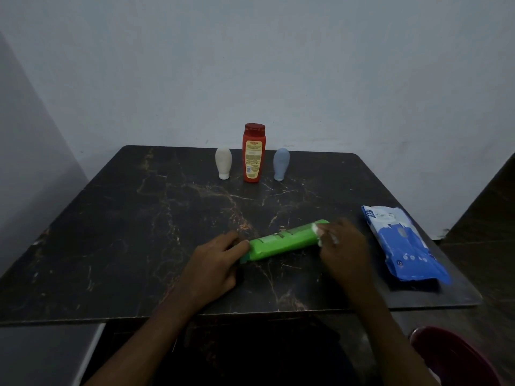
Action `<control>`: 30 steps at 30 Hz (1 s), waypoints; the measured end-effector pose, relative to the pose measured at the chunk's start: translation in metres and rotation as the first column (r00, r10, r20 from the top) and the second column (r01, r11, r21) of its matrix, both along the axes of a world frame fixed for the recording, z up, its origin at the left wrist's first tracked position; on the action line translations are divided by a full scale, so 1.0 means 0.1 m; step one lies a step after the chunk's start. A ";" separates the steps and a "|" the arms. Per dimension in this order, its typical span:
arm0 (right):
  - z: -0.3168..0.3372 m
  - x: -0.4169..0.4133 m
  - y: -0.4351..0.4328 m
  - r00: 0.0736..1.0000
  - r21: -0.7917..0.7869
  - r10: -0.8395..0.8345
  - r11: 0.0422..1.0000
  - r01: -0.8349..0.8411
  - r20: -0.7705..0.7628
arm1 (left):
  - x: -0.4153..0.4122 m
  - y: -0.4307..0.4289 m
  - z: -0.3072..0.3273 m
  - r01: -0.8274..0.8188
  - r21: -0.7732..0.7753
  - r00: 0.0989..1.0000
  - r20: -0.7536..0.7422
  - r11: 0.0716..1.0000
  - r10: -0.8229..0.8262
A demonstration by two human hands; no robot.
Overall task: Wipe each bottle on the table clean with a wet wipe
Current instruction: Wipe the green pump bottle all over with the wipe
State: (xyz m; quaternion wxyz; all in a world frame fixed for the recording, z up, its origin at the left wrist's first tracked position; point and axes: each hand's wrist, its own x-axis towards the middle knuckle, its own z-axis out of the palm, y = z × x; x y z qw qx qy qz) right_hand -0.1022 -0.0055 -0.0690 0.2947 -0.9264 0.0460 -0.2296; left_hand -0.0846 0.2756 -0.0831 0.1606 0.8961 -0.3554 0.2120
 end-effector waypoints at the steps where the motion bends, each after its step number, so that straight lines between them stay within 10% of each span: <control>1: -0.03 0.03 -0.11 0.999 0.022 -0.037 0.999 0.037 -0.016 | 0.00 -0.01 0.00 -0.001 0.008 1.000 -0.018 1.000 0.001; 30: -0.27 -0.28 0.55 0.975 0.100 0.173 0.977 -0.188 0.137 | 0.12 -0.02 -0.07 0.035 -0.219 0.918 -0.379 0.975 -0.118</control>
